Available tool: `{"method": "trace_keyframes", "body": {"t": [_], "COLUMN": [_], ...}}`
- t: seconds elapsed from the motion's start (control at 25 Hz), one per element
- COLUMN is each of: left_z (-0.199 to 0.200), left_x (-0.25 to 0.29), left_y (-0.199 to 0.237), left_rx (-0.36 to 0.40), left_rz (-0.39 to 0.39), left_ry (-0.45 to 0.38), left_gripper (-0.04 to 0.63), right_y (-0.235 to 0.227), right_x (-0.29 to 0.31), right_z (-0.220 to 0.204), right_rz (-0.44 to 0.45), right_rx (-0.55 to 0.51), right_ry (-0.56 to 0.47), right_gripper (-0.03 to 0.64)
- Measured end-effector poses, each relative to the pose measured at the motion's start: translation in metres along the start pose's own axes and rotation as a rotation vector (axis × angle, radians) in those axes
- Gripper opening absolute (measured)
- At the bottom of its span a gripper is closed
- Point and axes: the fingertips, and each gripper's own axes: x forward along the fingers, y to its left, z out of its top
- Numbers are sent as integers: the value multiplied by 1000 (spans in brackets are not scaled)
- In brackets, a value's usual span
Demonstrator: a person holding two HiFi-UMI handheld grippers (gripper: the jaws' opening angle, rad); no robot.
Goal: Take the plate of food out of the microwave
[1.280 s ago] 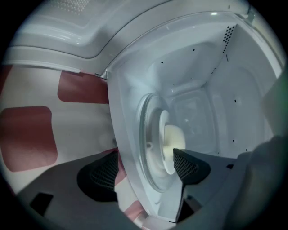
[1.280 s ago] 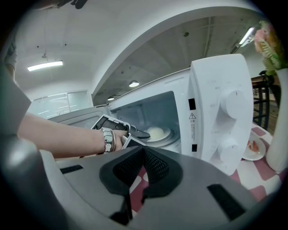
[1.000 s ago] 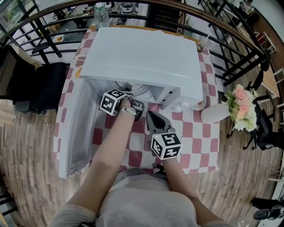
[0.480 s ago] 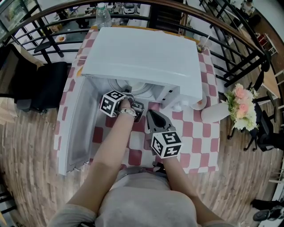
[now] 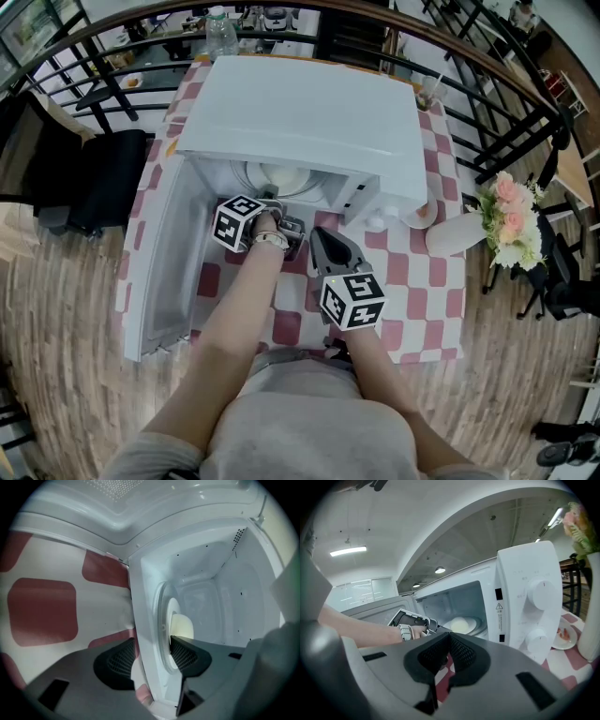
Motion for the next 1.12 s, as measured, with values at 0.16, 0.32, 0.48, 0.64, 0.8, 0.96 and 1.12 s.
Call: {"method": "trace_keyframes", "body": {"t": [0.16,0.32,0.48,0.64,0.8,0.96,1.12], "left_z": [-1,1,0,0,0,-1,-3], "left_x": [-6,-11,-14,-17,-20,-23,-30], "left_y": [-1,-7,-8,-12,-13,-17,-20], "left_rx": [-11,-11,-28,-38,-55,-59,-56], "left_rz": [-14,-21,-28,-49,-82,-140,-187], "left_ry": [-4,-5,11,17,19,19,12], "left_gripper": [196,121,87,37,32,23,17], "right_y": [0,1,1,4,6,6,9], "right_x": [-2,-3,-3,-3,-4,-6,-8], "right_z": [1,2,2,3,4,4,6], "right_rz": [-2,-4,-7,-5,-2,-4,-1], "right_rx": [-1,-3,-5,-8,-15,-16,-20], "right_ry": [-4,-7,-10,-12,-12,-14,-21], "right_gripper": [23,23,23,23,23,23,23]}}
